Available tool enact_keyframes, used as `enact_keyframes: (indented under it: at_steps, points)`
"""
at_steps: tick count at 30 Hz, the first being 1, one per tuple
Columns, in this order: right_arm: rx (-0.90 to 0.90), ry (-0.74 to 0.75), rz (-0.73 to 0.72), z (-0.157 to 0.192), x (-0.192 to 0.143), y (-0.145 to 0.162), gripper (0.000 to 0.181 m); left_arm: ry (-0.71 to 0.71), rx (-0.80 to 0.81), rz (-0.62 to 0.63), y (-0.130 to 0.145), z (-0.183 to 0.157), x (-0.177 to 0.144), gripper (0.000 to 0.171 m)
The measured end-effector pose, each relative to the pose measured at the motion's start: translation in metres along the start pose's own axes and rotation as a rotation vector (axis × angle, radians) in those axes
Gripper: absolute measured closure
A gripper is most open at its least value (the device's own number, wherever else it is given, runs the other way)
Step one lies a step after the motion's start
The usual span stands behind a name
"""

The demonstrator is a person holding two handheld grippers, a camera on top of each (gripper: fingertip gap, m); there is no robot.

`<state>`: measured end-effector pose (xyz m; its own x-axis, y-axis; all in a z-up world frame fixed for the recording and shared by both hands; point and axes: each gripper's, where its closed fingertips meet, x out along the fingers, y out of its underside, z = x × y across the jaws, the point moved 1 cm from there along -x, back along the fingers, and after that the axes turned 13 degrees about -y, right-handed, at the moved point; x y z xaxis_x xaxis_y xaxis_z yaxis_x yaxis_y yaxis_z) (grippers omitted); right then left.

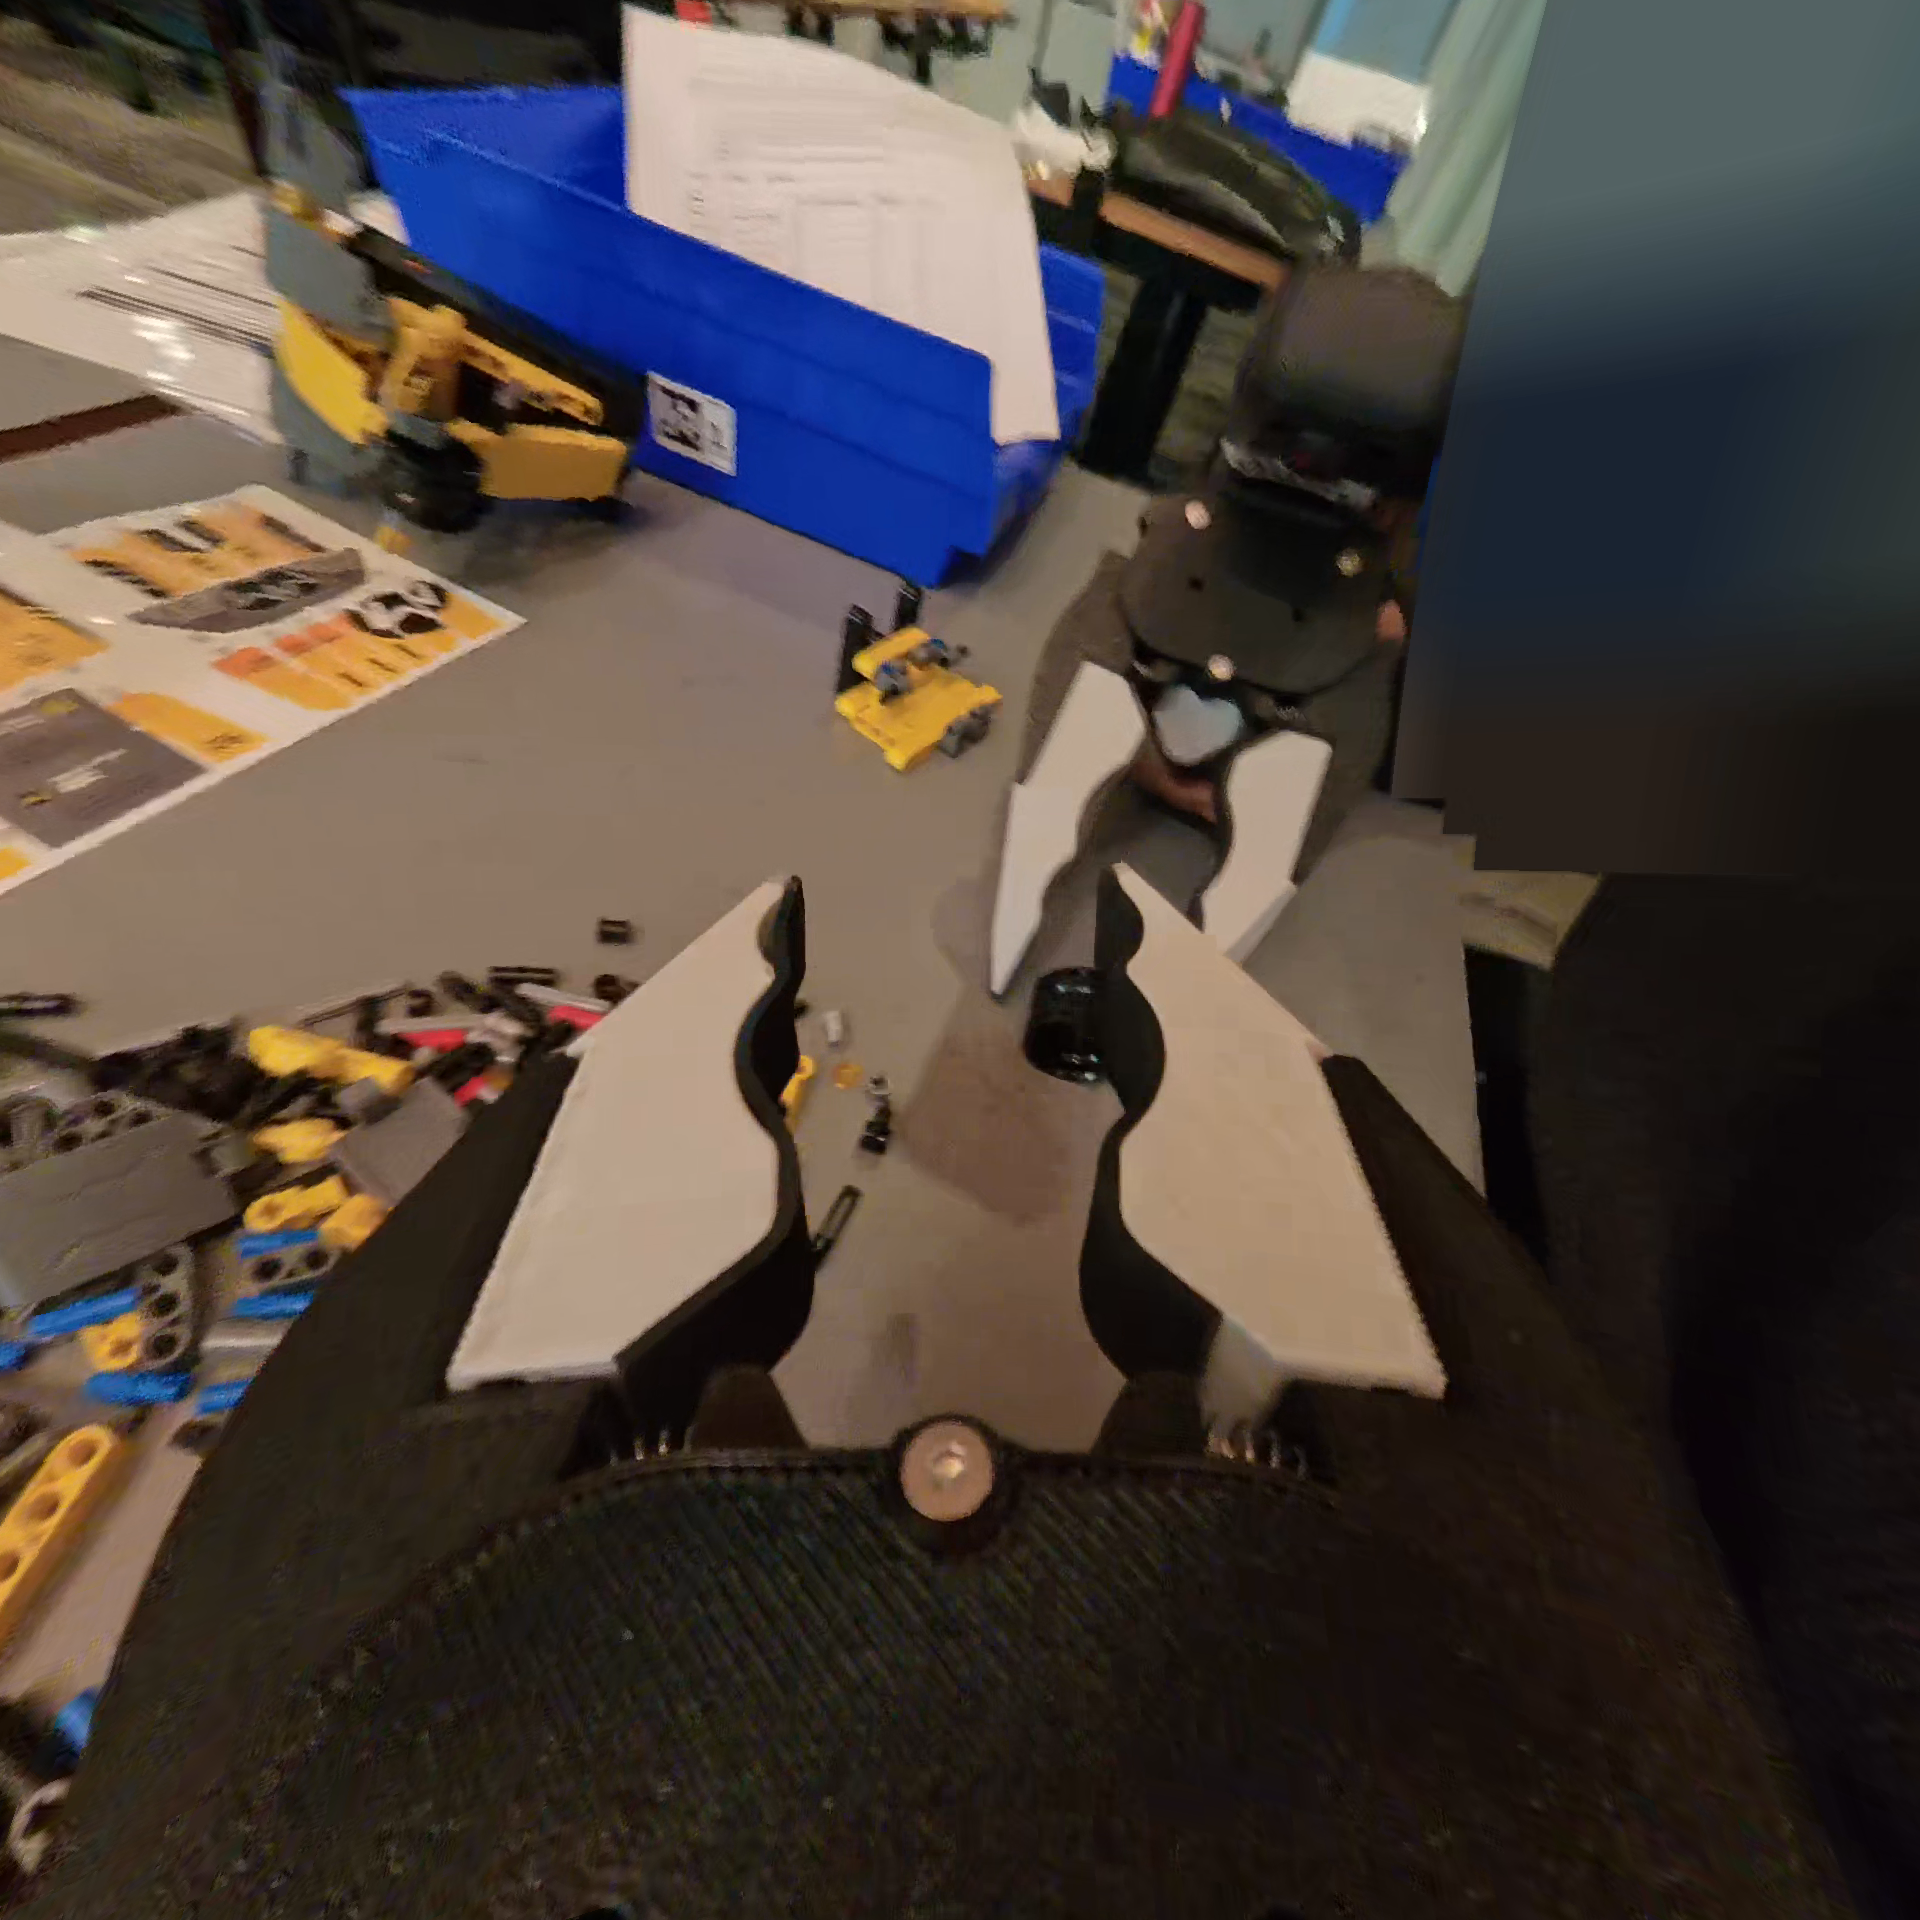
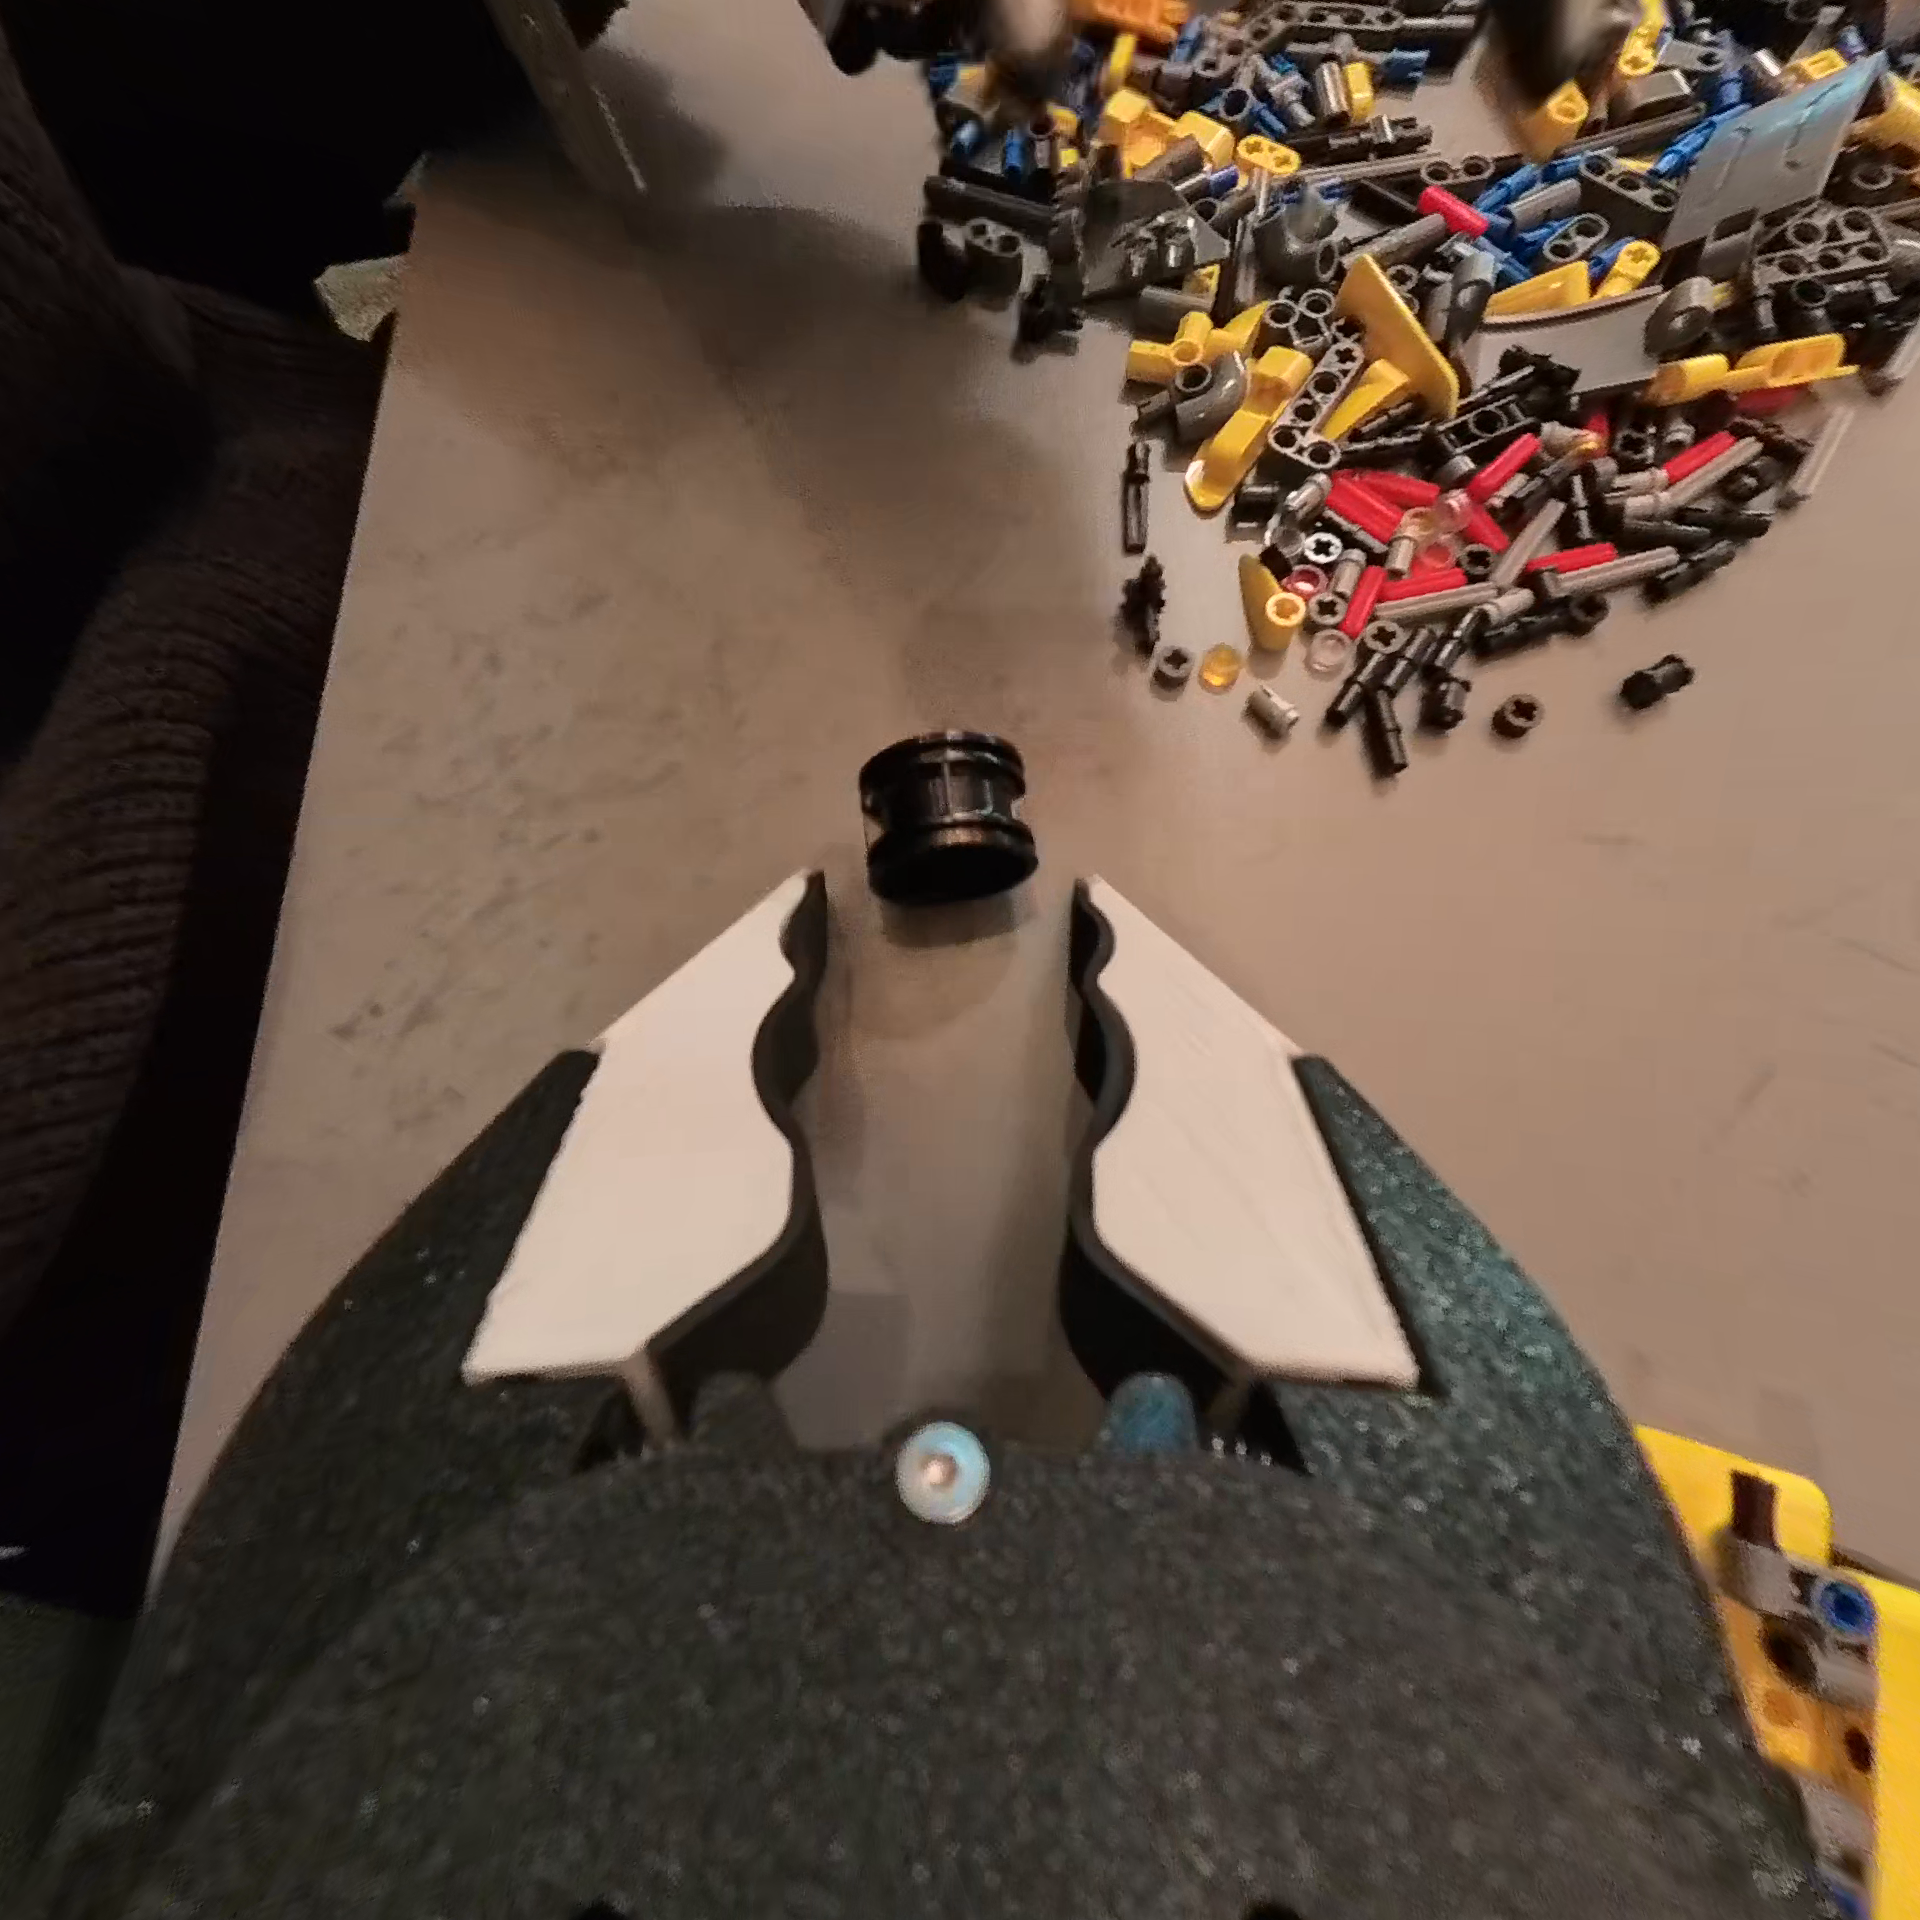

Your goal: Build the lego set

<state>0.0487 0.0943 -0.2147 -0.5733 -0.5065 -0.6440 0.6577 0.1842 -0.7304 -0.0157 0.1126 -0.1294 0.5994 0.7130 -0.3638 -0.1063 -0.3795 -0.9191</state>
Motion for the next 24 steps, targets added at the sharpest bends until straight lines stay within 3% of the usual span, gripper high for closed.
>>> enact_keyframes:
  at_steps: [5, 8, 12, 15, 18, 24]
  points:
    - [0.016, 0.012, -0.009, -0.003, -0.005, 0.003, 0.136, 0.095, 0.116, 0.162, 0.030, -0.043, 0.017, 0.112]
    - [0.009, 0.034, -0.005, -0.005, -0.004, 0.003, 0.141, 0.082, 0.145, 0.270, 0.055, -0.051, 0.031, 0.099]
    - [0.036, 0.093, -0.025, -0.014, -0.008, 0.001, 0.146, 0.056, 0.189, 0.363, 0.074, -0.054, 0.035, 0.102]
    - [0.079, 0.139, -0.052, -0.023, -0.013, 0.001, 0.148, 0.026, 0.195, 0.398, 0.078, -0.052, 0.029, 0.103]
    - [0.102, 0.179, -0.073, -0.030, -0.017, 0.000, 0.150, 0.110, 0.163, 0.413, 0.078, -0.066, 0.017, 0.117]
    - [0.115, 0.162, -0.111, -0.030, -0.021, -0.004, 0.150, 0.081, 0.123, 0.321, 0.062, -0.059, 0.011, 0.119]
